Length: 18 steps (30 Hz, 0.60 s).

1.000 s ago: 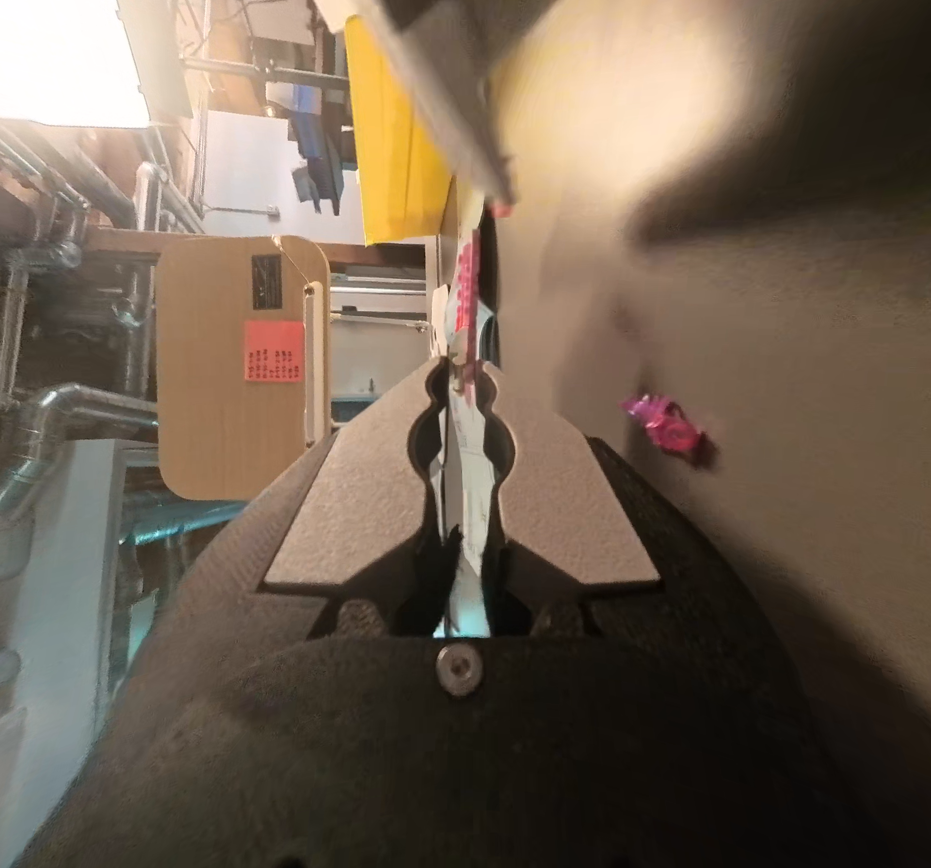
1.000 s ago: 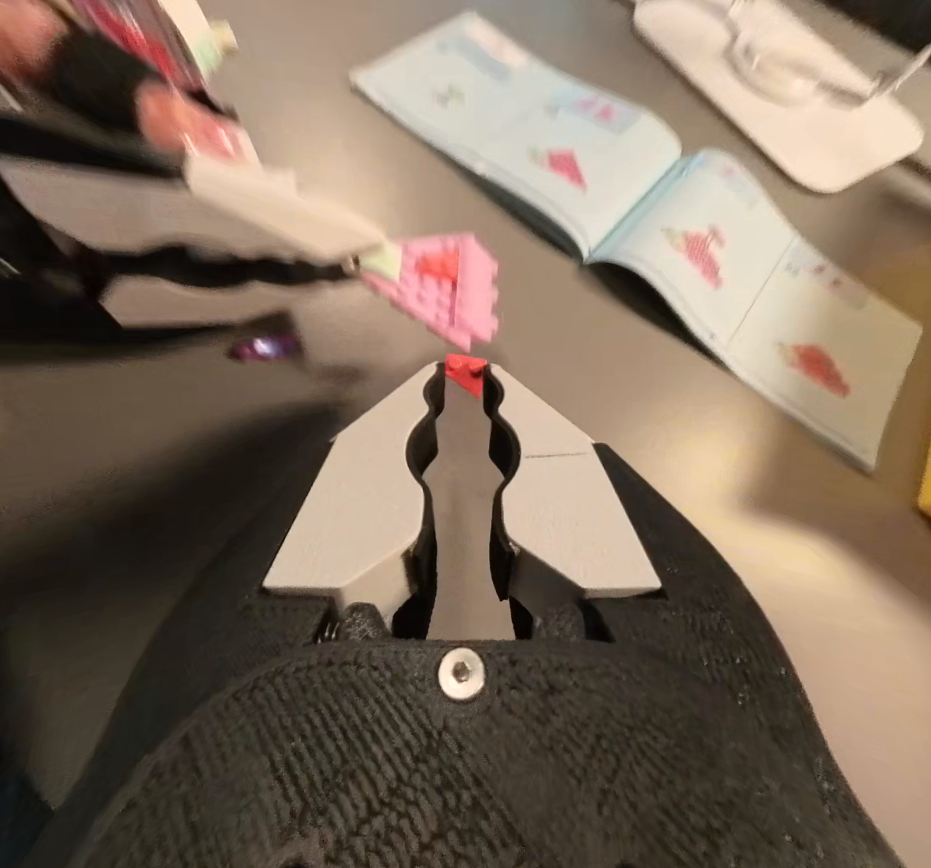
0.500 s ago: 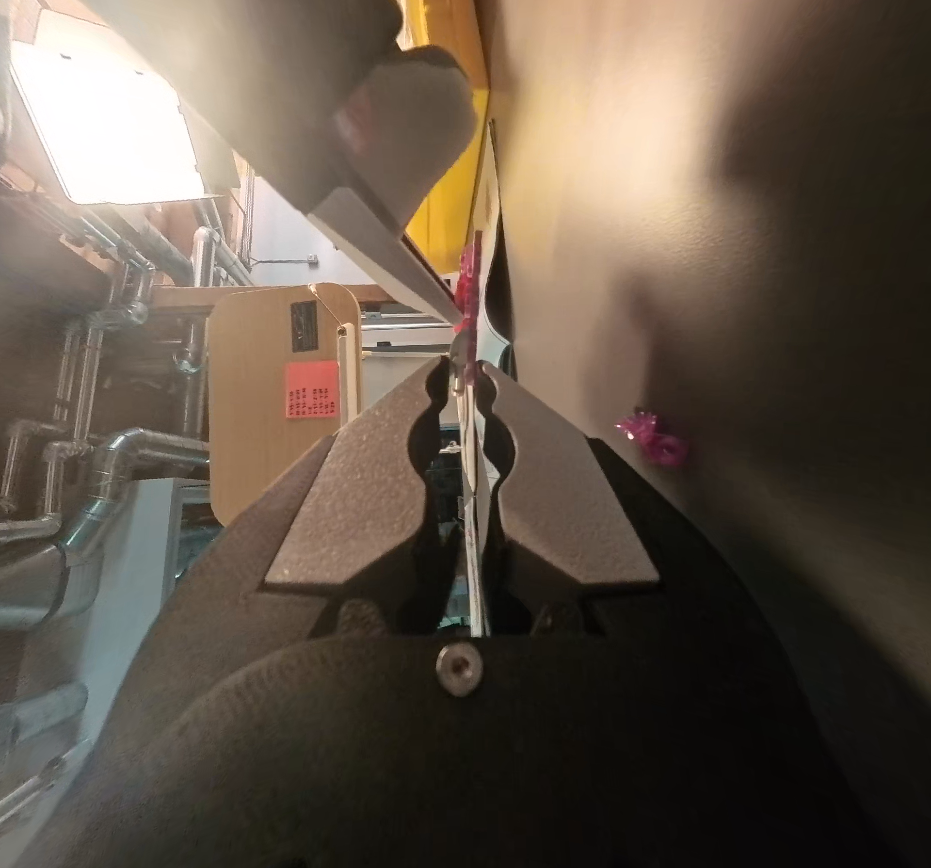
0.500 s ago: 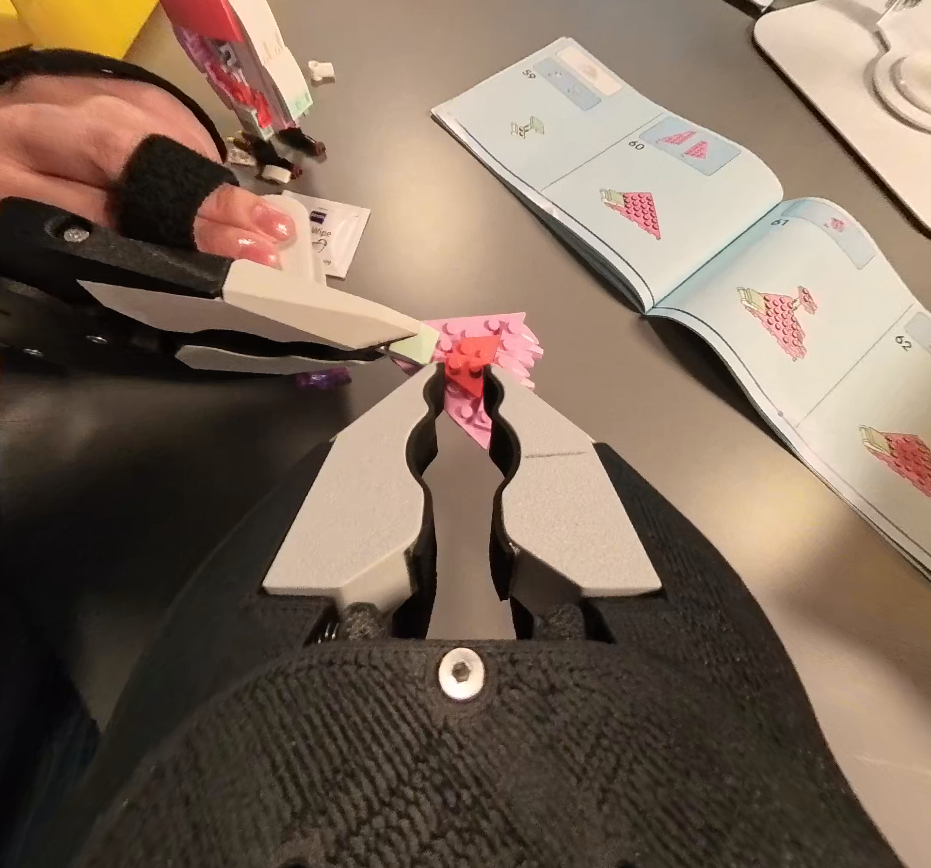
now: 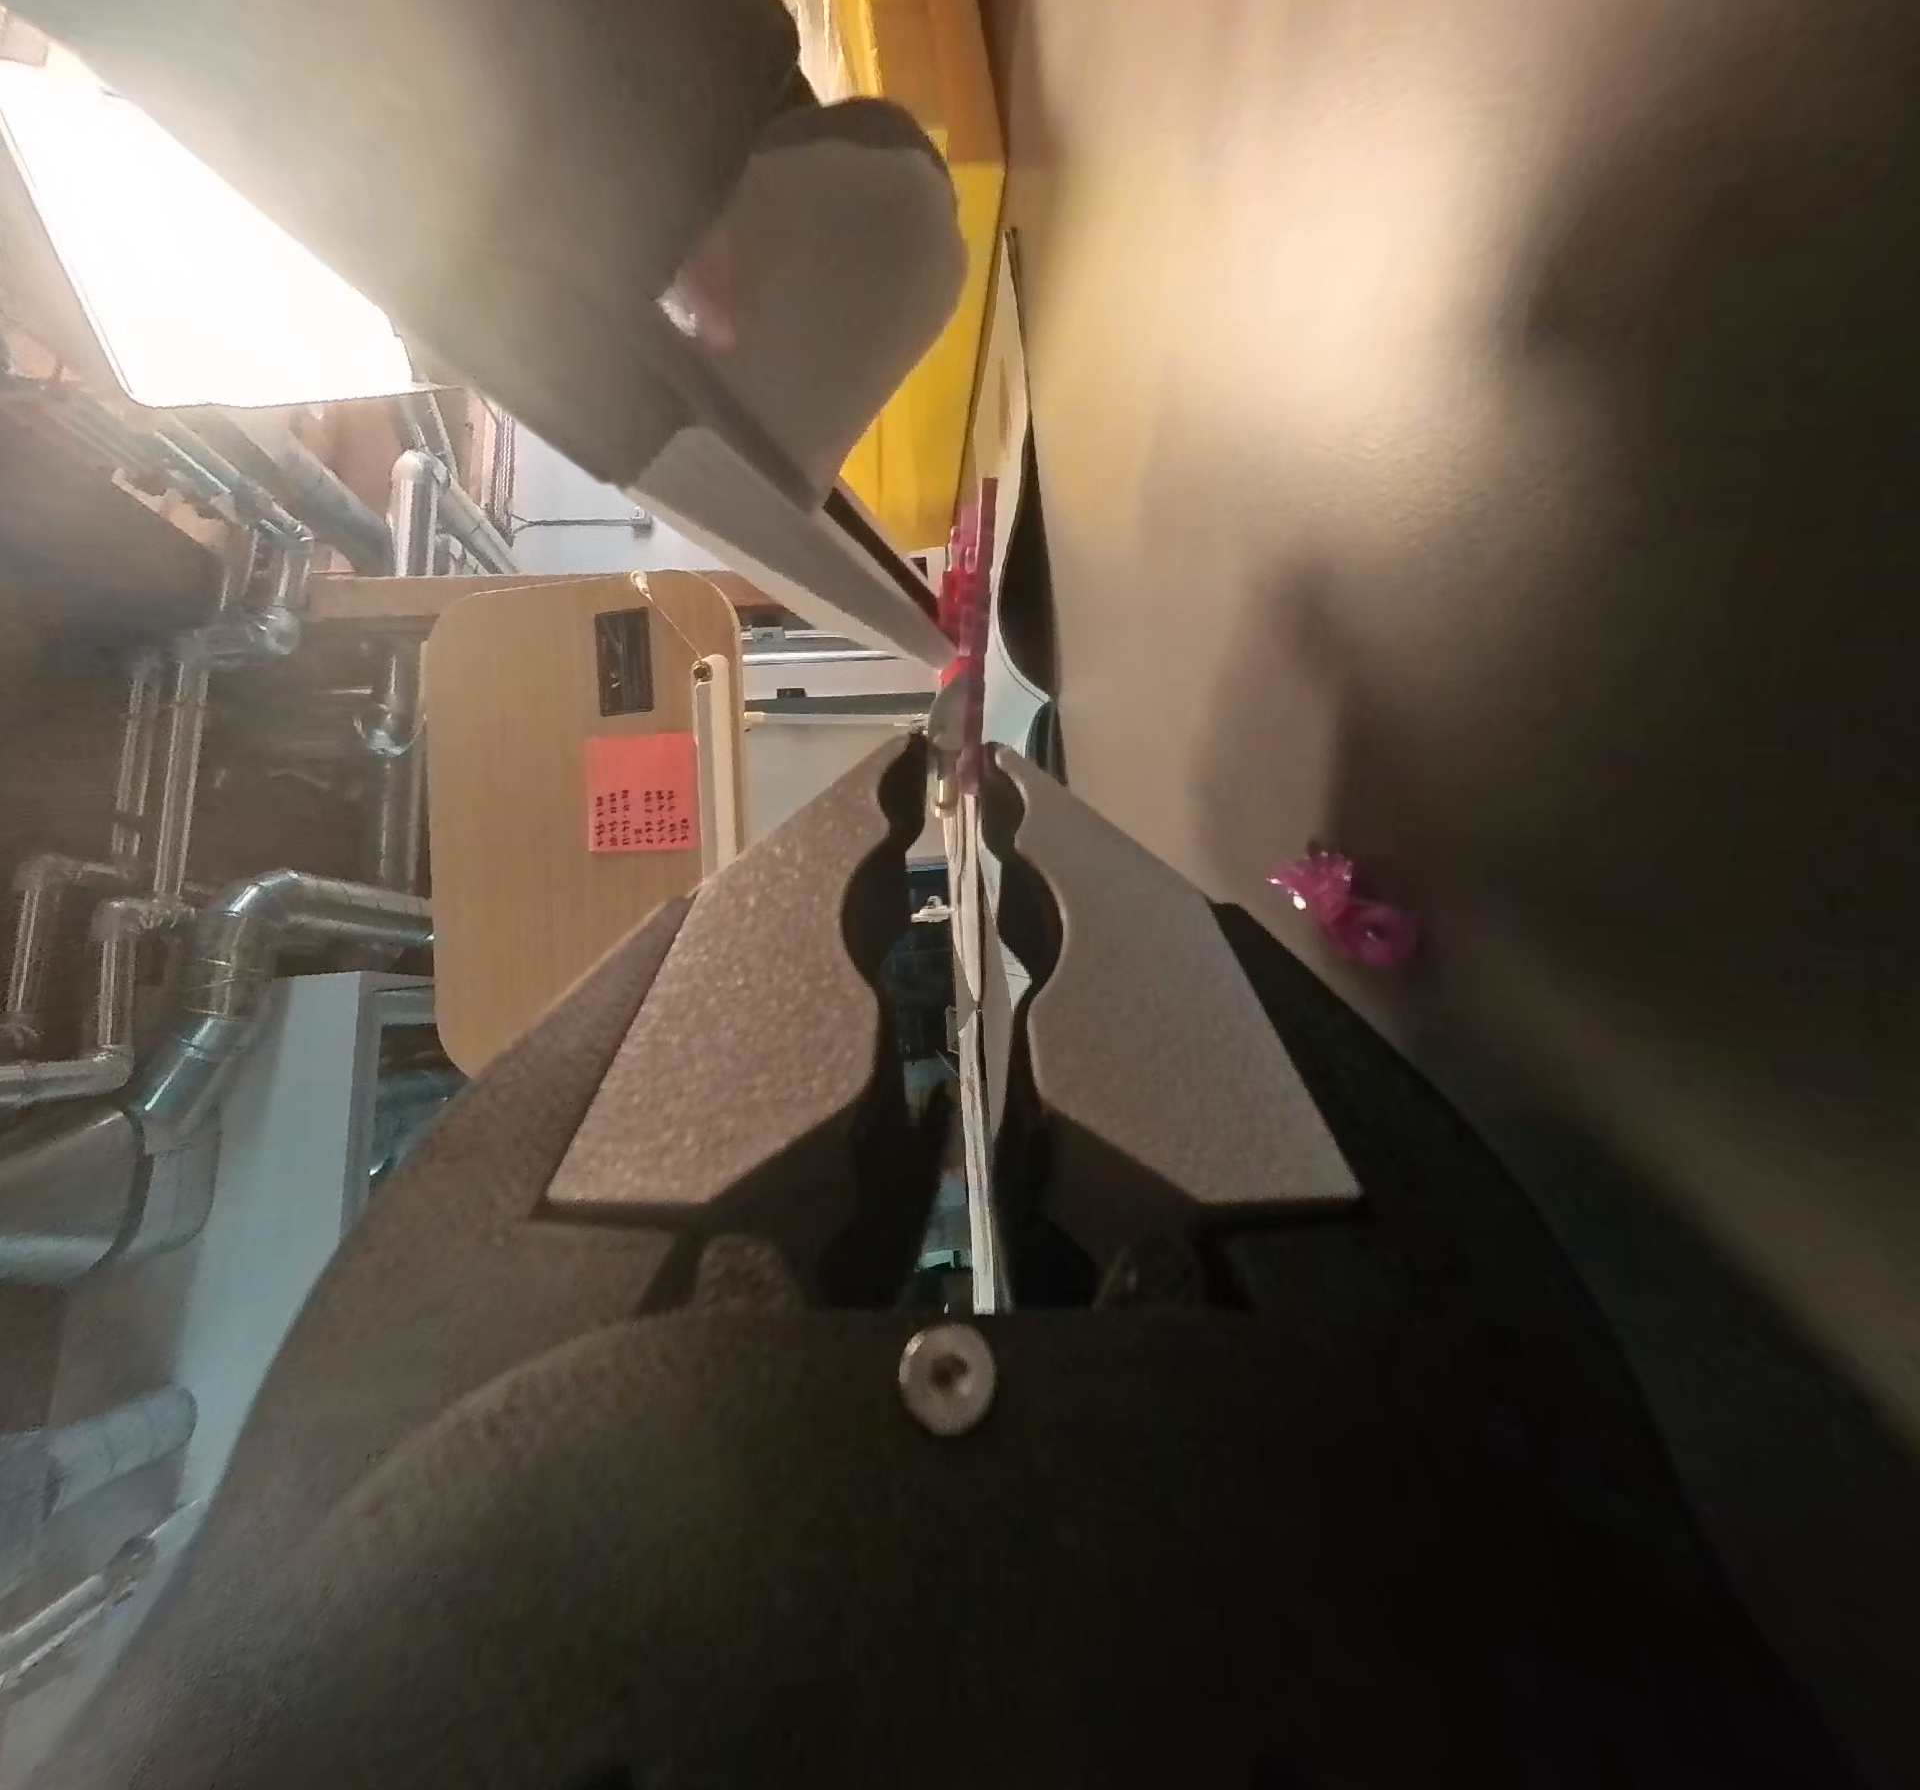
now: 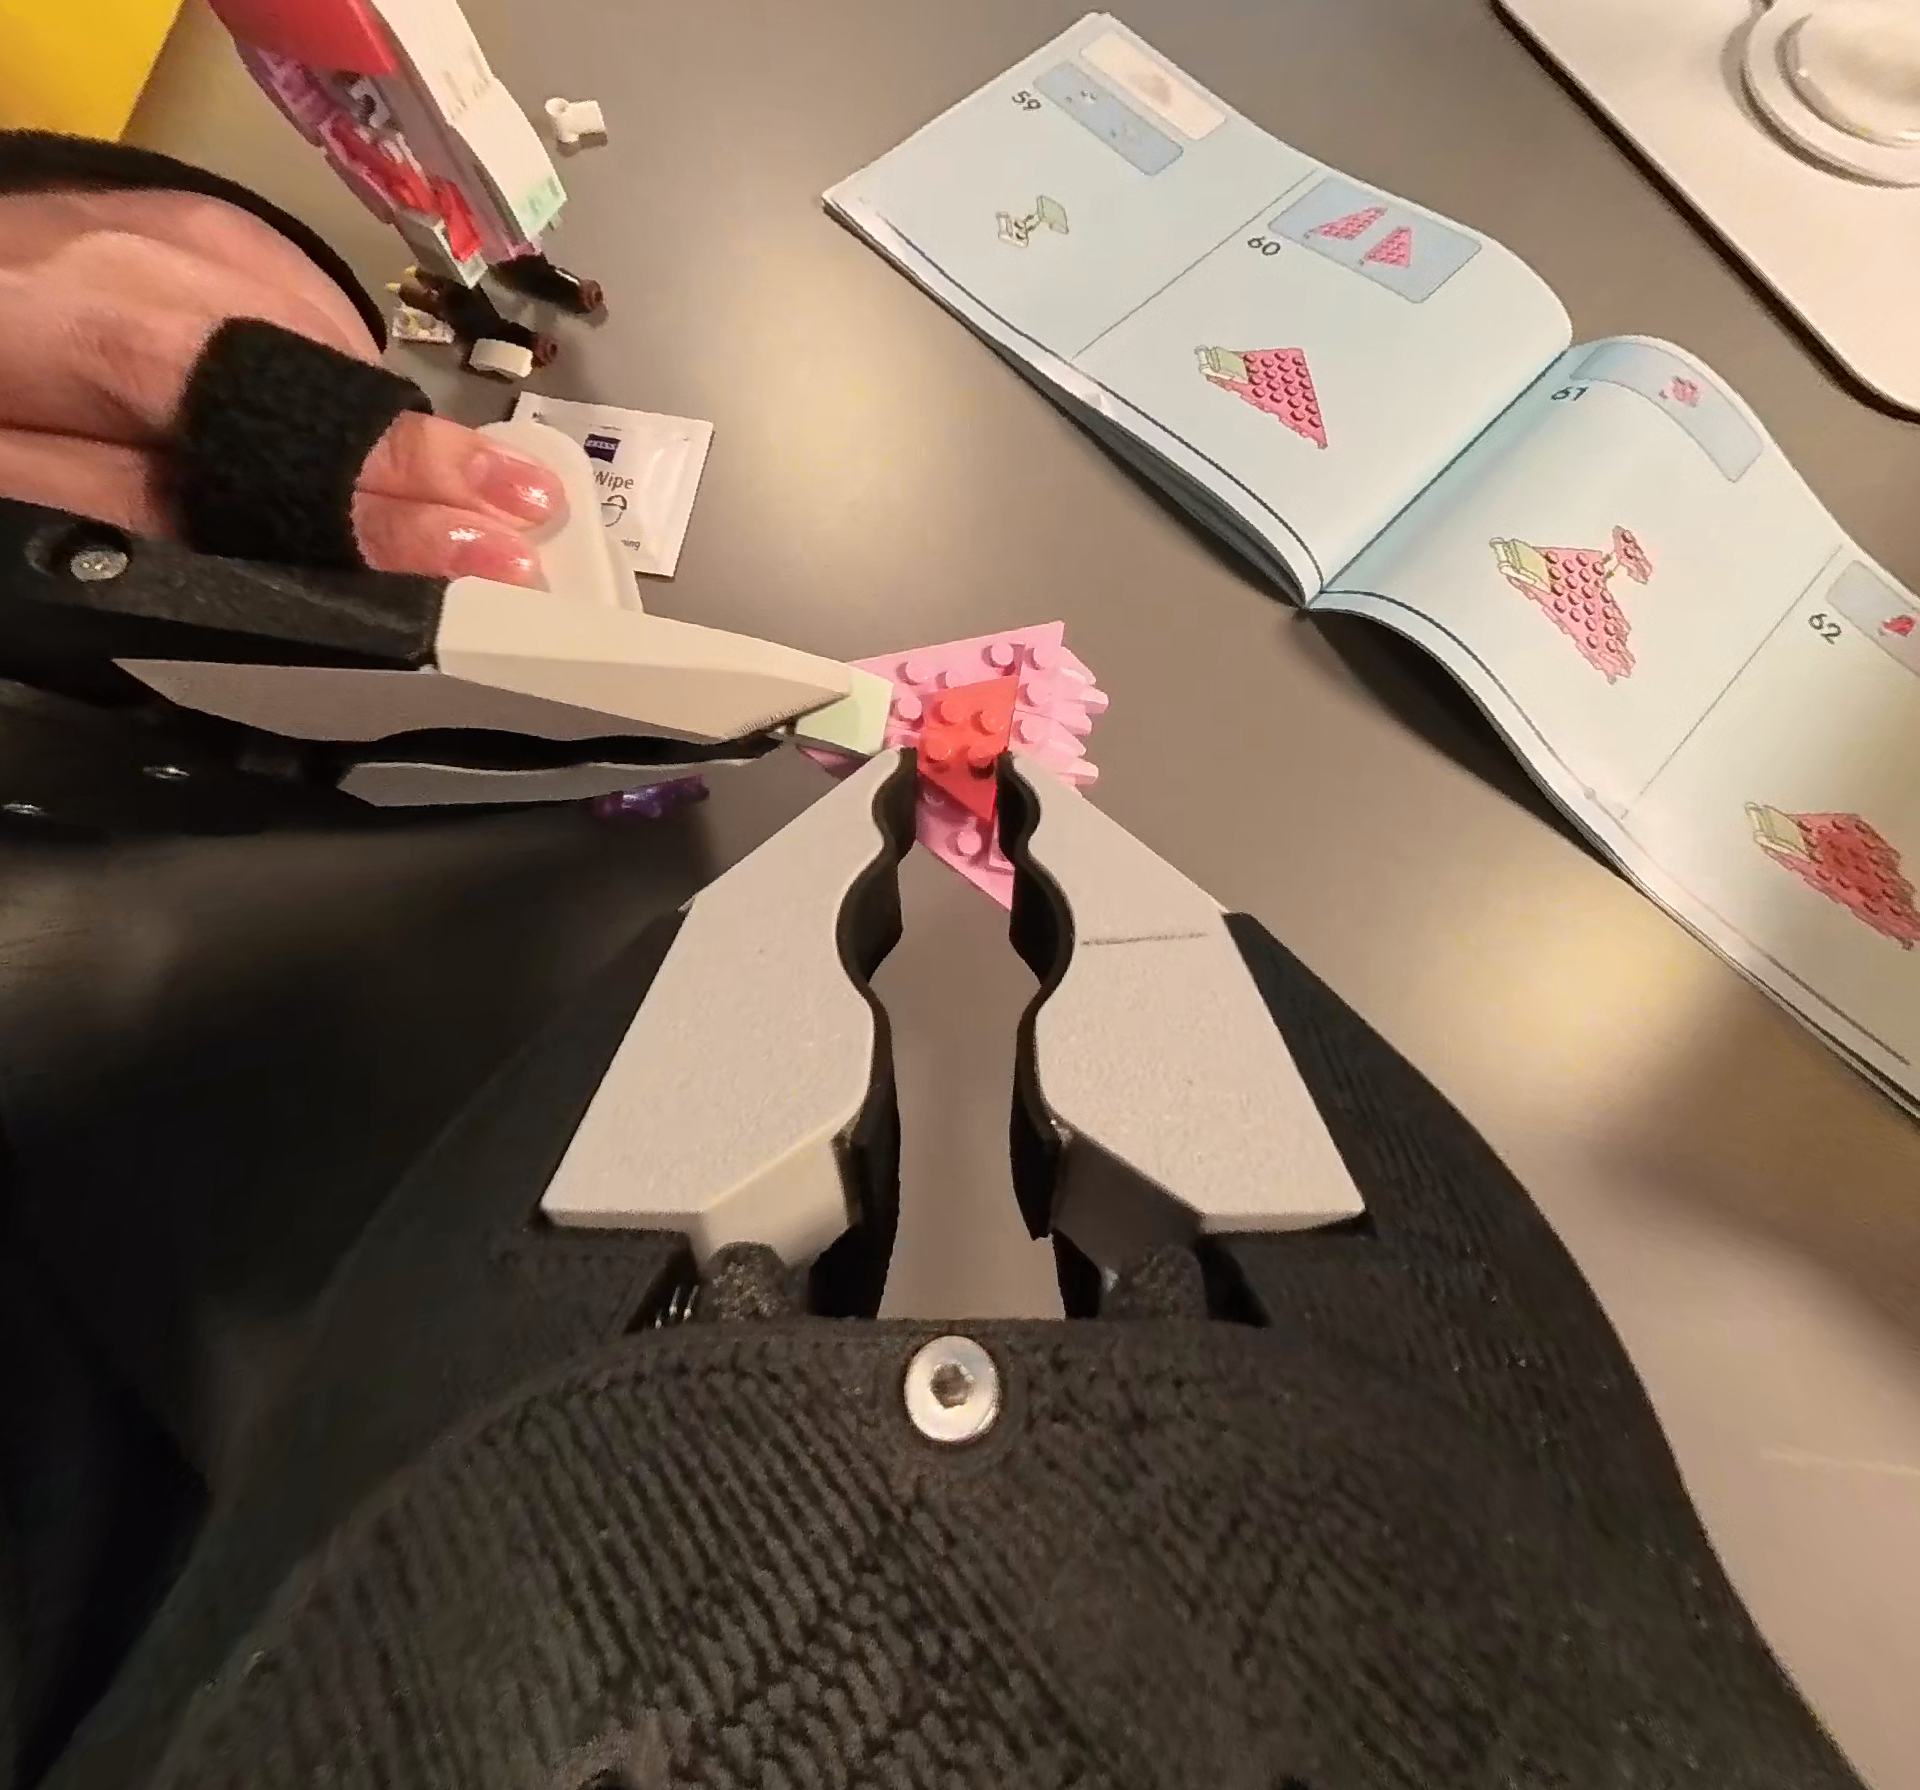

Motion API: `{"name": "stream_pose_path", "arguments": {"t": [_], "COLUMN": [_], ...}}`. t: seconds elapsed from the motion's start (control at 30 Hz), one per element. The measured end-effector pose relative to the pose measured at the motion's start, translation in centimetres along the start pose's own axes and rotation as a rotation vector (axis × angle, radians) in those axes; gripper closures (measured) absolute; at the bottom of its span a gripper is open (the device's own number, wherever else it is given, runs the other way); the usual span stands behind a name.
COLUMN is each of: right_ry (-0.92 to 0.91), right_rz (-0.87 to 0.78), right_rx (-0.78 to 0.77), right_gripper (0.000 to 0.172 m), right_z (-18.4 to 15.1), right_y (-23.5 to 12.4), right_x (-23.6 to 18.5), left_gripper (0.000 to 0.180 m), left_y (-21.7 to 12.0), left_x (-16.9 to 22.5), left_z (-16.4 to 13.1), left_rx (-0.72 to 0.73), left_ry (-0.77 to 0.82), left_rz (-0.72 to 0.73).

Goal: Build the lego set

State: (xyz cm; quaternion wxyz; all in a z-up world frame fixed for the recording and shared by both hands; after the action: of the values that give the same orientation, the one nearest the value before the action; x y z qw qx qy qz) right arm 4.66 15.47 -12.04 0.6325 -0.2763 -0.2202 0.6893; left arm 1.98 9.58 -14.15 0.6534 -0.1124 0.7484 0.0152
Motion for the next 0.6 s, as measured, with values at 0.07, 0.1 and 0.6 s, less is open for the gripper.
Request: {"name": "stream_pose_path", "arguments": {"t": [0.07, 0.1, 0.6], "right_ry": [-0.003, -0.003, -0.119], "right_rz": [-0.004, -0.006, 0.093], "right_rx": [0.004, 0.006, 0.269], "right_gripper": [0.158, 0.158, 0.121], "right_z": [0.0, 0.0, 1.7], "right_y": [0.1, 0.1, -2.0], "right_x": [-0.1, -0.1, 0.0], "left_gripper": [0.172, 0.172, 0.172], "left_y": [0.0, 0.0, 0.1], "left_x": [0.0, 0.0, 0.0], "left_z": [0.0, 0.0, -0.5], "left_rx": [0.000, -0.001, -0.024], "left_ry": [0.001, 0.002, -0.025], "left_rz": [0.001, 0.000, -0.017]}}
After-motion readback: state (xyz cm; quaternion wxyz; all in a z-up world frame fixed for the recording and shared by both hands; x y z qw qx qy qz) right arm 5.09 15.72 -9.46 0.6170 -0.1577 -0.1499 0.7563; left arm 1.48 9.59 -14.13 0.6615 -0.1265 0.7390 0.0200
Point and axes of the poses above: each gripper's, where its closed fingertips meet, y out along the fingers, z out of its top, x = y × z across the jaws, the point moved 4 cm from there along -y, back along the fingers, and after that the axes turned 9 degrees about y, right-handed, at the moved point
